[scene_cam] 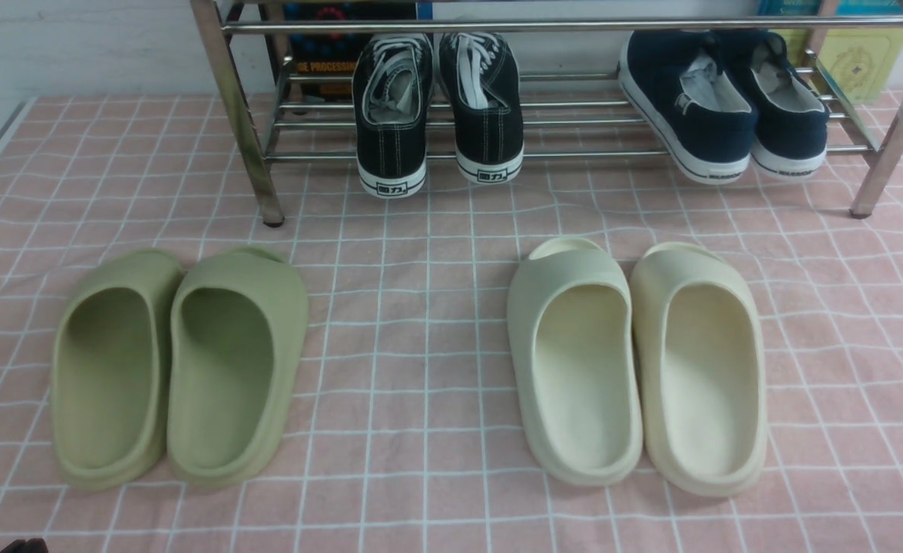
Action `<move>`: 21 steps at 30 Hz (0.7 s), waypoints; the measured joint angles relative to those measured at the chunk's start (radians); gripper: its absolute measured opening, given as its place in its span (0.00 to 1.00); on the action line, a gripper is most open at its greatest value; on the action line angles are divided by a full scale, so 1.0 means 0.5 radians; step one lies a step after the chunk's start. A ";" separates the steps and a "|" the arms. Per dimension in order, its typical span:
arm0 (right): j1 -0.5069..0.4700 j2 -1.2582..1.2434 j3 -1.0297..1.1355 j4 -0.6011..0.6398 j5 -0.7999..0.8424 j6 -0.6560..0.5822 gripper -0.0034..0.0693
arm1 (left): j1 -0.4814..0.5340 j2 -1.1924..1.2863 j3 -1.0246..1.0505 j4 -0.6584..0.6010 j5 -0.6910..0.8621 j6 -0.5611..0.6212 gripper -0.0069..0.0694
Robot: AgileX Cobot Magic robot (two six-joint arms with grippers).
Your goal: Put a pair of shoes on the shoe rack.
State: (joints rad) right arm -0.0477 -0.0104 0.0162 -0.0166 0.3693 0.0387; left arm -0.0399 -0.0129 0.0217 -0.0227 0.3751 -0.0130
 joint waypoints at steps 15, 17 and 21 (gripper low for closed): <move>0.000 0.000 0.000 0.000 0.000 0.000 0.38 | 0.000 0.000 0.000 0.000 0.000 0.000 0.19; 0.000 0.000 0.000 0.000 0.000 0.000 0.38 | 0.000 0.000 0.000 0.000 0.000 0.000 0.20; 0.000 0.000 0.000 0.000 0.000 0.000 0.38 | 0.000 0.000 0.000 0.000 0.000 0.000 0.21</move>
State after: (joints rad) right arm -0.0477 -0.0104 0.0162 -0.0166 0.3693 0.0387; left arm -0.0399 -0.0129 0.0217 -0.0227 0.3751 -0.0130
